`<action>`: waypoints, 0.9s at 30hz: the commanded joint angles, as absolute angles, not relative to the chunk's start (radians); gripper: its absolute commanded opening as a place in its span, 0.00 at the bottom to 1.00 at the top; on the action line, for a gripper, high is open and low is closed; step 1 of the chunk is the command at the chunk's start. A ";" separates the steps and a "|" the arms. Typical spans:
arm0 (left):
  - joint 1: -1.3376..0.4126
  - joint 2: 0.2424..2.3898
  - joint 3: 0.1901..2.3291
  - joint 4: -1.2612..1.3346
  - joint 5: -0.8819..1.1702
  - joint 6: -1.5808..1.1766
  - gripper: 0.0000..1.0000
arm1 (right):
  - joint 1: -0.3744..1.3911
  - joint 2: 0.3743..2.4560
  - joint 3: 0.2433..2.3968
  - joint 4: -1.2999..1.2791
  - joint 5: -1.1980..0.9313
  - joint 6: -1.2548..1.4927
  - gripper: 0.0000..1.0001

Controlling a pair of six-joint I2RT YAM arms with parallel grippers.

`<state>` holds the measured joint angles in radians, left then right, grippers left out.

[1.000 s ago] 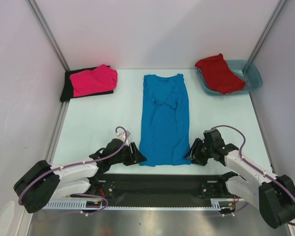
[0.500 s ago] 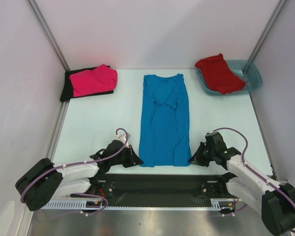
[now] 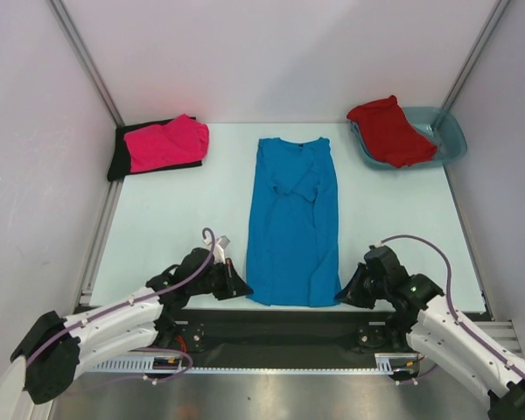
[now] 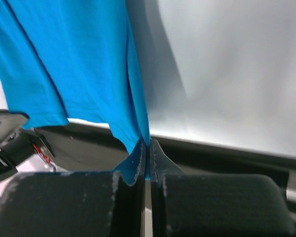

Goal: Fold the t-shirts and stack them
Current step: Fold the tshirt

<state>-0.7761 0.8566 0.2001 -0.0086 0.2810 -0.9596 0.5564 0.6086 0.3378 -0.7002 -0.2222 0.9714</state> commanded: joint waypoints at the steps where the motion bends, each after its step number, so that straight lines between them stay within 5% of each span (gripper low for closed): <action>1: -0.775 0.815 0.230 -0.115 0.314 -0.943 0.00 | 0.650 0.565 0.367 -0.813 -0.158 1.109 0.00; 11: -0.775 0.808 0.193 -0.090 0.338 -0.980 0.00 | 0.764 0.693 0.403 -0.718 -0.043 1.109 0.00; 27: -0.738 1.143 0.676 -0.180 0.212 -0.729 0.00 | 0.638 1.009 0.703 -0.534 0.038 0.775 0.00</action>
<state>-0.7643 1.0954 0.5980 -0.1608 0.2375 -0.8112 0.6754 0.9916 0.6502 -0.5854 0.0376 0.8639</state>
